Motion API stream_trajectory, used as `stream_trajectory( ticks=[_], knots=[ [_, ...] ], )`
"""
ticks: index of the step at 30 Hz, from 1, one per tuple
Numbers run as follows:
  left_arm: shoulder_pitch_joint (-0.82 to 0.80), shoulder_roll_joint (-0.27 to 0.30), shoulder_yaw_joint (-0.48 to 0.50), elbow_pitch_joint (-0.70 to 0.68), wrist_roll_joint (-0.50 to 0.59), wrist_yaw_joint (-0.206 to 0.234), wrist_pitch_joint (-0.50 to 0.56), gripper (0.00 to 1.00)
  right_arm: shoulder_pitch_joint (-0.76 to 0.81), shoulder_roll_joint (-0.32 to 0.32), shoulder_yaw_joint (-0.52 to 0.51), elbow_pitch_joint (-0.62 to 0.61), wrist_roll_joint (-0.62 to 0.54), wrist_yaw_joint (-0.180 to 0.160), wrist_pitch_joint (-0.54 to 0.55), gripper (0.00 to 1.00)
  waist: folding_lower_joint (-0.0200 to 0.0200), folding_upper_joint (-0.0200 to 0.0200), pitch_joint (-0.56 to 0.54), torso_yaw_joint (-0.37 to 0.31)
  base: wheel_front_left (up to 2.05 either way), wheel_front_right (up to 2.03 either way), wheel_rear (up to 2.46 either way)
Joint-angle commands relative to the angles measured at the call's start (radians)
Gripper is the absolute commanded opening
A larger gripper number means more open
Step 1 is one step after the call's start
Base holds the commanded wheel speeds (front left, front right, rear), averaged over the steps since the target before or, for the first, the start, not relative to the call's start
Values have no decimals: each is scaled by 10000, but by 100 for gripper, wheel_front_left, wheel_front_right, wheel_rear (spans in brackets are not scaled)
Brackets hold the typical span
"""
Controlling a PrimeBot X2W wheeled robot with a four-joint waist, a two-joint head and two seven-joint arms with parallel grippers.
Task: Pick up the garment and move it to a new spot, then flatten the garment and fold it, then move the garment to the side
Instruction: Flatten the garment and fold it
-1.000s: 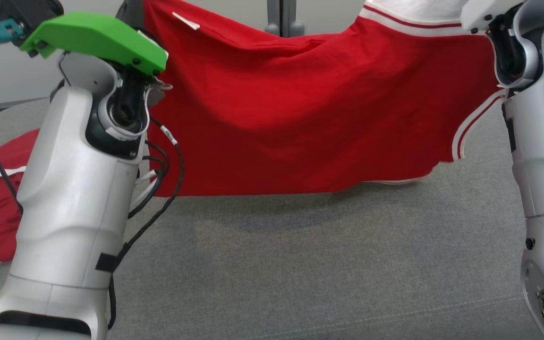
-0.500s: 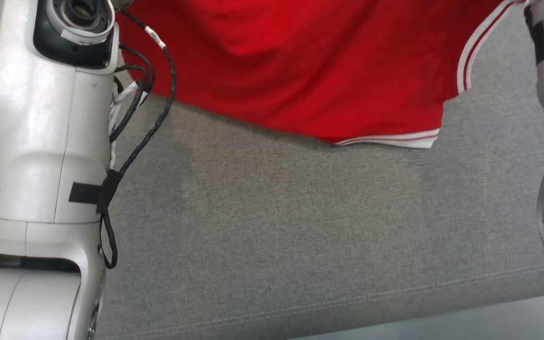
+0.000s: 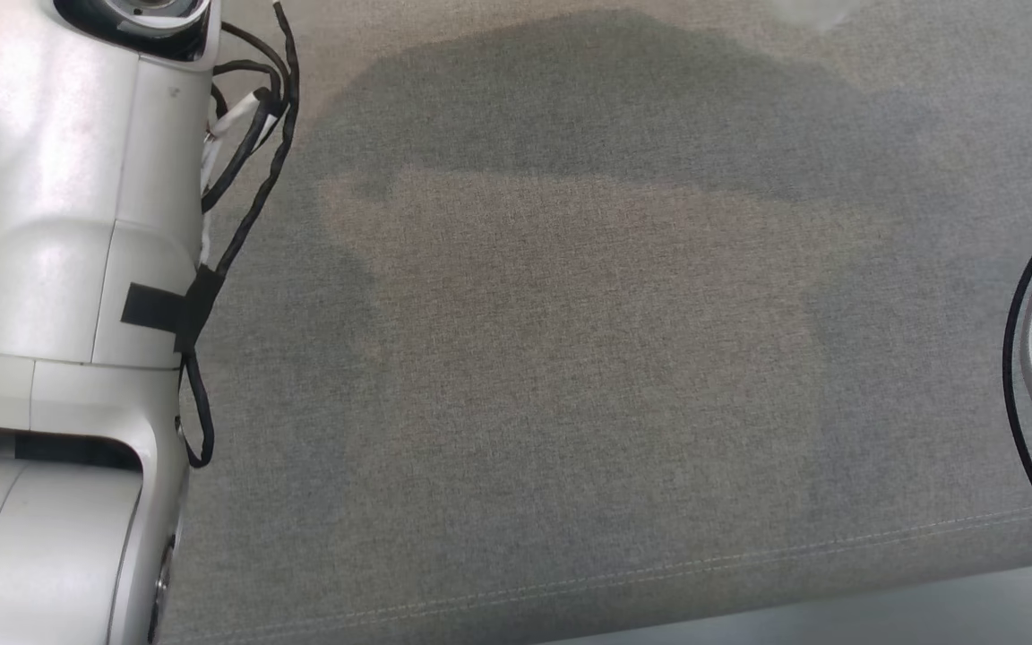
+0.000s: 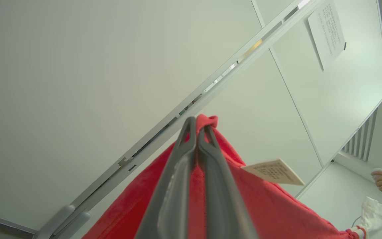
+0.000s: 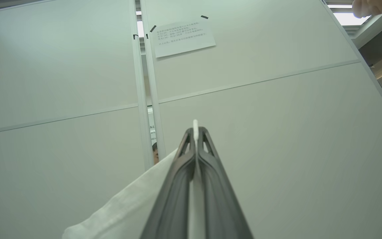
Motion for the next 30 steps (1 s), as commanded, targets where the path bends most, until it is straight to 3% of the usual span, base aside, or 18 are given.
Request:
stream_trajectory(
  ticks=[1, 9, 13, 16, 20, 24, 30],
  knots=[
    [-118, 16, -124, 45, 4, -229, -110, 0, 425, 64, 35, -348, -89, 0, -19, 0, 0, 0, -31, -31, 0, 0, 0],
    [570, 27, -1060, 527, -336, -580, -228, 0, 1926, -34, 1499, 60, 867, 0, -24, 0, 0, 0, 939, 173, 0, 0, 0],
    [1063, 24, -1476, 439, -468, -692, -224, 0, 2454, -693, 3037, 491, 1801, 2, 97, 0, 0, 0, 1196, 375, 0, 0, 0],
    [1557, 24, -1780, 300, -491, -738, -201, 0, 3009, -1291, 4139, 411, 2960, 0, 896, 0, 0, 0, 1214, 566, 0, 0, 0],
    [2482, 53, -2107, -41, -677, -734, 268, 0, 4040, -2160, 5287, -650, 4862, 0, 2684, 0, 0, 0, 1047, 737, 0, 0, 0],
    [3649, 396, -2468, -443, -693, -501, 974, 0, 5524, -3184, 5802, -2151, 6266, 5, 4387, 0, 0, 0, 584, 756, 0, 0, 0],
    [5513, 997, -2605, -1461, -1010, 163, 1734, 0, 8028, -4137, 5357, -4239, 7327, 2, 5695, 0, 0, 0, -332, 635, 0, 0, 0]
  ],
)
